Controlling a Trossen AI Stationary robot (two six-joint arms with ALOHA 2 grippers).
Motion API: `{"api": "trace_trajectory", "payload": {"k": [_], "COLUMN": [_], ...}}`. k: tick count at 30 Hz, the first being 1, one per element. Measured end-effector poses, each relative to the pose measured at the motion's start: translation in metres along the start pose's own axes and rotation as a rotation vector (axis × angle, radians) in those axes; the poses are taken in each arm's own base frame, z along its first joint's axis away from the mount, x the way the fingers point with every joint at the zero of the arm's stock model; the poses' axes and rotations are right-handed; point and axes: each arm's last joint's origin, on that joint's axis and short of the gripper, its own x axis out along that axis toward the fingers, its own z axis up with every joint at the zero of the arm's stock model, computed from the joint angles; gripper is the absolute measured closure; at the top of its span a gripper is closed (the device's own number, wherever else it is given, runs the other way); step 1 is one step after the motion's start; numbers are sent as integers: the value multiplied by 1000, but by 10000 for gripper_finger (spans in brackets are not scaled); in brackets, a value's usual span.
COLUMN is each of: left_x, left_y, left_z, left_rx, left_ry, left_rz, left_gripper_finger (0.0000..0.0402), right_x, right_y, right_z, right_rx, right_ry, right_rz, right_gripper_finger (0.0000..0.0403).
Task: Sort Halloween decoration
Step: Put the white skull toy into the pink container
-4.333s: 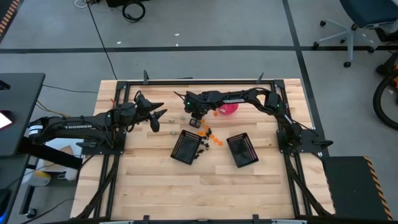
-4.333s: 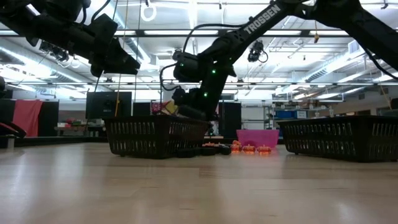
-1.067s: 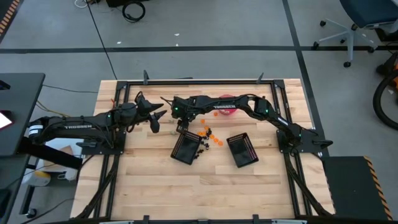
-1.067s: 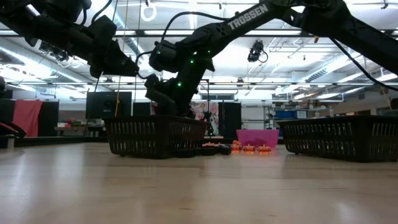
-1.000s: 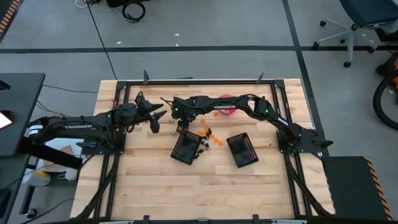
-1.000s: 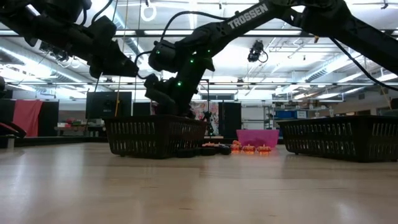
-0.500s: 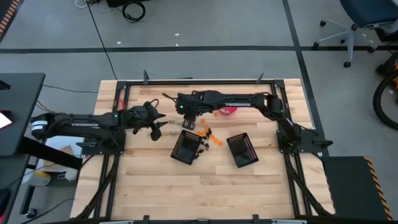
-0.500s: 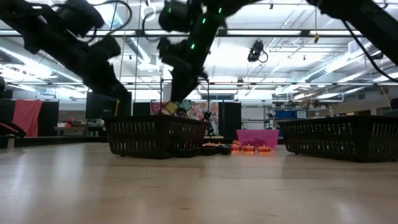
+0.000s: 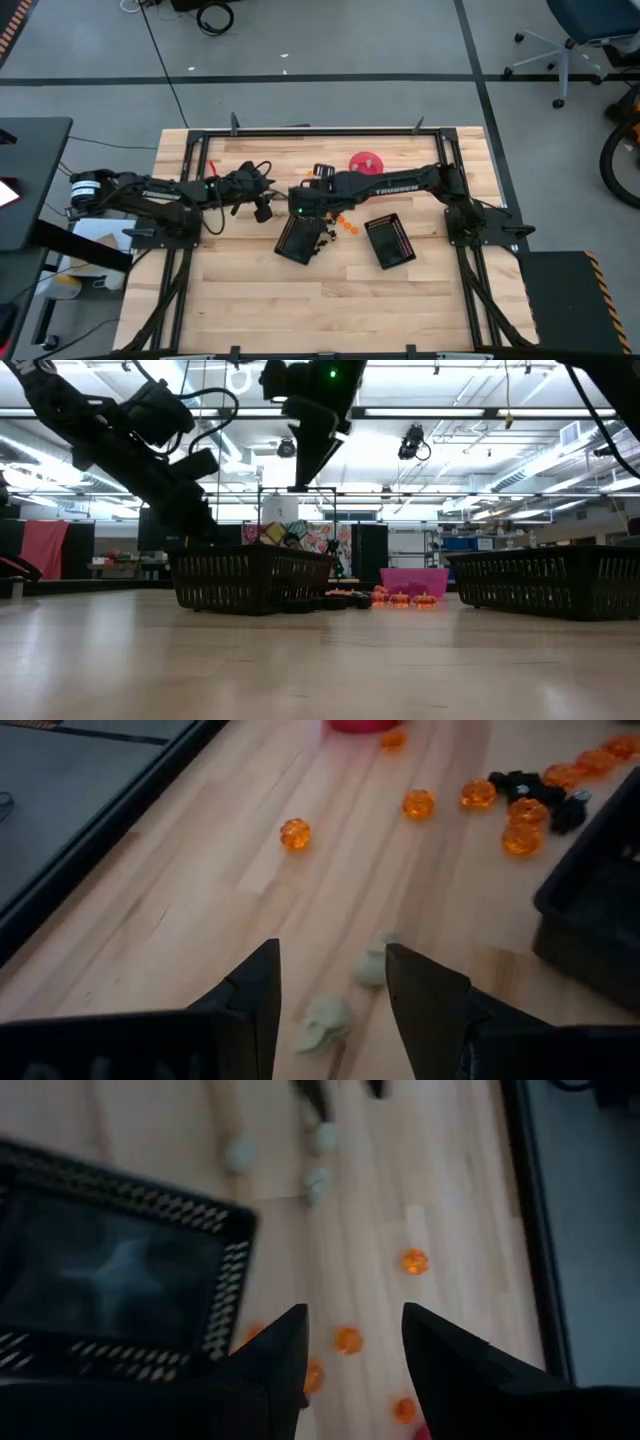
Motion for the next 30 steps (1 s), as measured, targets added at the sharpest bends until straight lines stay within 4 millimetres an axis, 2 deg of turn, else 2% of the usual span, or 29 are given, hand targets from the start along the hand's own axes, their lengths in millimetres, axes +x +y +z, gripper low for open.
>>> {"api": "trace_trajectory", "payload": {"k": [6,12,17,24,30], "left_x": [14,30,43,66,80], "left_y": [-2,-6,-11,-6,-6], "left_z": [-5,-7,-13,-18,-21], "left_rx": [20,46,68,58,48], "left_ry": [6,-33,-40,29,76], "left_rz": [-47,-64,-112,-87,-82], "left_gripper_finger": [246,246,246,246,247], "right_x": [-5,1,-5,-14,-20], "right_y": [23,31,30,23,17], "right_z": [-14,-39,-59,-84,-102], "right_rx": [-34,9,80,170,209], "right_ry": [8,13,-56,-215,-258], "right_rz": [-67,-55,-21,59,73], "right_gripper_finger": [236,236,236,236,236]}}
